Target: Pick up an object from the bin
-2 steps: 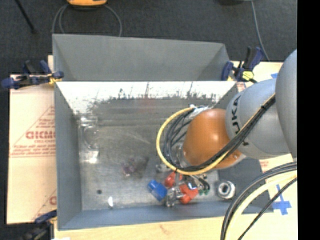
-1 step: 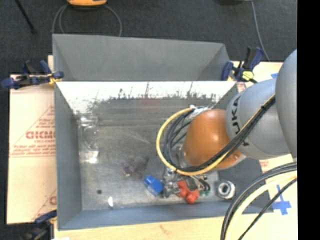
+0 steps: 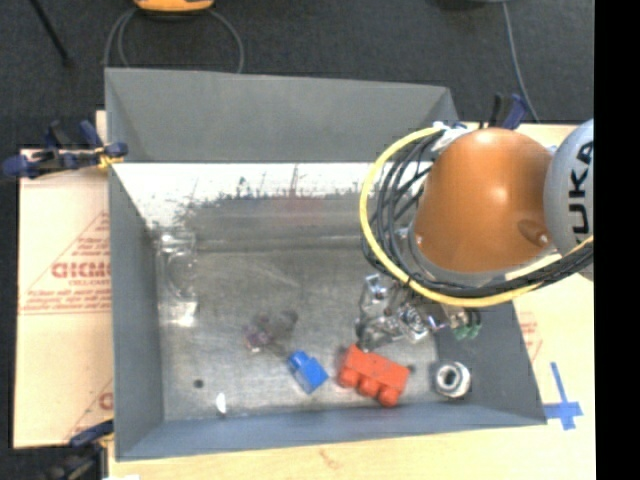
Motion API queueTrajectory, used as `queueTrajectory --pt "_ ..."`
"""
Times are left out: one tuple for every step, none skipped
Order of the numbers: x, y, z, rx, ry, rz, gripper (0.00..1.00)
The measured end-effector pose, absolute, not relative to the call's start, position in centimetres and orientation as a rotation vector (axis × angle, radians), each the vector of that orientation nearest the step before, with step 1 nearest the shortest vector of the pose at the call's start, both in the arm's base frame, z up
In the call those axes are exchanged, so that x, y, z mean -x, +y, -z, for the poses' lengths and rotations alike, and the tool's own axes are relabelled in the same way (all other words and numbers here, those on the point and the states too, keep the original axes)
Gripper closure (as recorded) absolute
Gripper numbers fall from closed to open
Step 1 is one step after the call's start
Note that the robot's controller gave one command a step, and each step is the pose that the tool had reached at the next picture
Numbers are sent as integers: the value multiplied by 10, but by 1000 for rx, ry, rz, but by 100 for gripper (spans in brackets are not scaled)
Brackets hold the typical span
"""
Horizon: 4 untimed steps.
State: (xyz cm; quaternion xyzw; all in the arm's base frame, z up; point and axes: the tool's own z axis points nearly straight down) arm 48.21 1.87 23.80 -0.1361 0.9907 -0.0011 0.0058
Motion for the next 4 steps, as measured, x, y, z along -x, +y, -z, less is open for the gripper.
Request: queueTrajectory --pt "-481 19 -233 424 3110 -1 0" --pt "-495 25 -114 398 3121 -3 0" --pt "-489 19 -74 590 3071 2 0" --pt "-484 72 -76 933 2972 12 0"
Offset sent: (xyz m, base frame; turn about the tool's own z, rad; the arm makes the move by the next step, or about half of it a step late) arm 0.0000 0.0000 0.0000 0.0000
